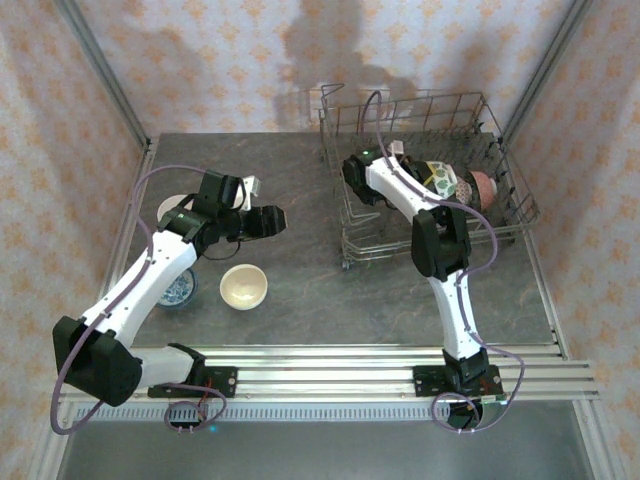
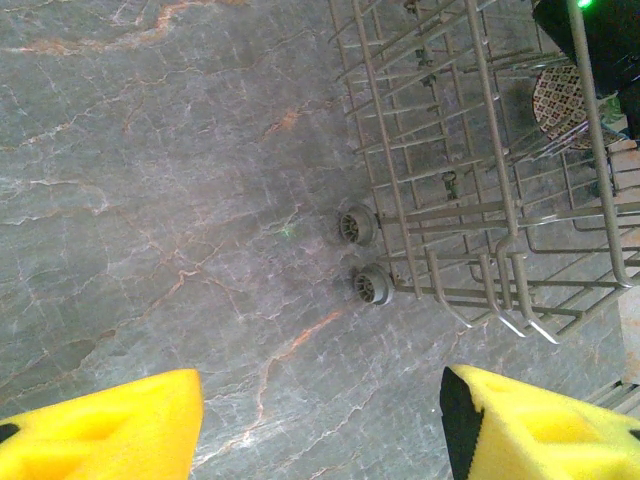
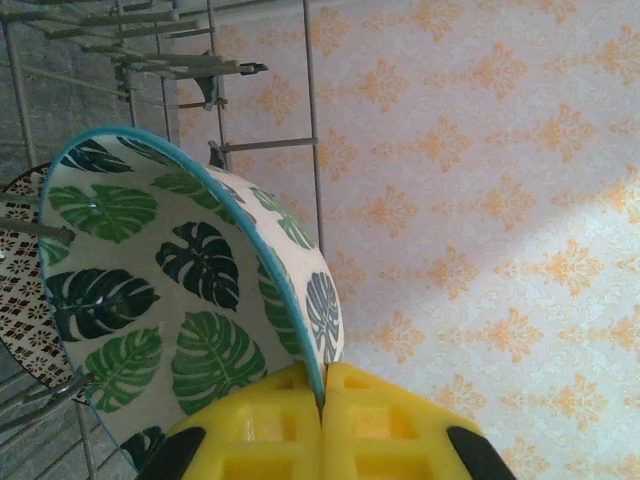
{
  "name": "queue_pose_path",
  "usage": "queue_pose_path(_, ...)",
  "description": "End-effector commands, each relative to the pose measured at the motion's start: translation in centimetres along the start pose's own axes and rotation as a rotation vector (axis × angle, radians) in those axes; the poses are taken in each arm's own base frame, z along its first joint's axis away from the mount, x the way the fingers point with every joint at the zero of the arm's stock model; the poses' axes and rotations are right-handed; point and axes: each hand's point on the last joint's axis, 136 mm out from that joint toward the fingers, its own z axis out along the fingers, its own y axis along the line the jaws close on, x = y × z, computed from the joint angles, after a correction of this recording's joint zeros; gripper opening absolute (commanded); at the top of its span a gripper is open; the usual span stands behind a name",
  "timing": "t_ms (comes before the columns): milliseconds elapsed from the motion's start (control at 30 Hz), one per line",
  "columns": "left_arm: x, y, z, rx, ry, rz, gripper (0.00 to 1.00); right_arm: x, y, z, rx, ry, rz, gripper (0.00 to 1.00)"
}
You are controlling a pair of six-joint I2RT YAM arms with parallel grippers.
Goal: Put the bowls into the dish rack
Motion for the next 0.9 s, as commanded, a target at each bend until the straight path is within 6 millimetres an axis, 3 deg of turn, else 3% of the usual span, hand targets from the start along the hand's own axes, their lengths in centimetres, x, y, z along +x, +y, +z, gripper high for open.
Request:
queue_pose_path(0,0.0,0.0,0.3,0.018,0.001,-0.012,0.65,-0.1,0.3,0.0,-0.017,0.012,0.017,0.00)
queue_pose_path(233,0.2,0.1,0.3,0.016,0.007,-0.020,0.65,-0.4,1.6,-0.4,-0.067,0.027,0.023,0.00)
queue_pose_path(533,0.4,0.3,0.0,0.008,0.007,-0.026,0.65,-0.7,1.9,-0.5,-0.054,0.020,-0.007,0.12)
queue_pose_path(700,0.5,0.4,0.1,0.004,0.013,-0.034,0.65,-0.8,1.6,-0.7,-0.066,0.015,-0.004,0.34)
queue_pose_path(867,0.5,0.3,0.0,0.003,0.009,-0.038,0.65,-1.1,1.9,-0.7,-0.096,0.015,0.007,0.37)
